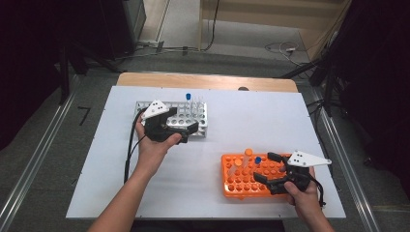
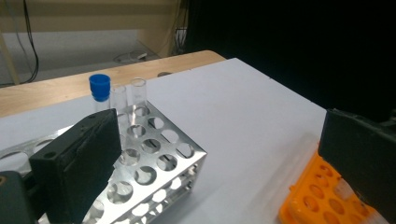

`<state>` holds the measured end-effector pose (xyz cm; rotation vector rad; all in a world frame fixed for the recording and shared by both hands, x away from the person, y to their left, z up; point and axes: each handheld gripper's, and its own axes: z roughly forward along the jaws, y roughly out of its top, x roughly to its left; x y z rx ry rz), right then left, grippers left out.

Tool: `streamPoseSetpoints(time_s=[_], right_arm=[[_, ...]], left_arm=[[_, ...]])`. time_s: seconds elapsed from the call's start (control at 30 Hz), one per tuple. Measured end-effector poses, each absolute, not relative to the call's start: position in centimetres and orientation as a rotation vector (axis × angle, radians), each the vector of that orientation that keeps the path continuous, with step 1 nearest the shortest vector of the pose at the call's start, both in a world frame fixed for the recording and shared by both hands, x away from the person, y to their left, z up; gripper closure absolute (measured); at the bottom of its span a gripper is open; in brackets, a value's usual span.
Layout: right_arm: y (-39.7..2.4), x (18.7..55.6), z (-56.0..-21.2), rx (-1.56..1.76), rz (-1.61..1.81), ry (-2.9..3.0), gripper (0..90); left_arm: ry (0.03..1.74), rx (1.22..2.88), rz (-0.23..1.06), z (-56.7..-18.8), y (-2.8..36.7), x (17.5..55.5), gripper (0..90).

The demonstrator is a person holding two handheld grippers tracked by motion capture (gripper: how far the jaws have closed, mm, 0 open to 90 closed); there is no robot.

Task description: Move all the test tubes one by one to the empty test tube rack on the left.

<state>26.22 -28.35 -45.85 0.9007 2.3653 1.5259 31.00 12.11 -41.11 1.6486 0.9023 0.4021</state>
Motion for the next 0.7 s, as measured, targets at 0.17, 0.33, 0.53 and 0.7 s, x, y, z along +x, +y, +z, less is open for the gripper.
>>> streamPoseSetpoints(time_s=[0.17, 0.33, 0.53, 0.7], right_arm=[[-28.1, 26.3, -45.9, 0.893, 1.530, 2.385, 4.1], [-27.8, 26.4, -46.1, 0.897, 1.526, 2.393, 5.5], [-27.6, 26.5, -46.3, 0.919, 1.500, 2.397, 13.5], [-27.2, 26.6, -46.5, 0.949, 1.454, 2.409, 24.8]], left_arm=[[0.883, 1.655, 0.389, -41.4, 12.0, 29.6, 0.0], [0.852, 1.670, 0.399, -41.8, 11.6, 27.5, 0.0], [0.846, 1.678, 0.384, -42.5, 11.5, 26.0, 0.0], [0.855, 1.686, 0.377, -42.9, 11.6, 25.4, 0.0]])
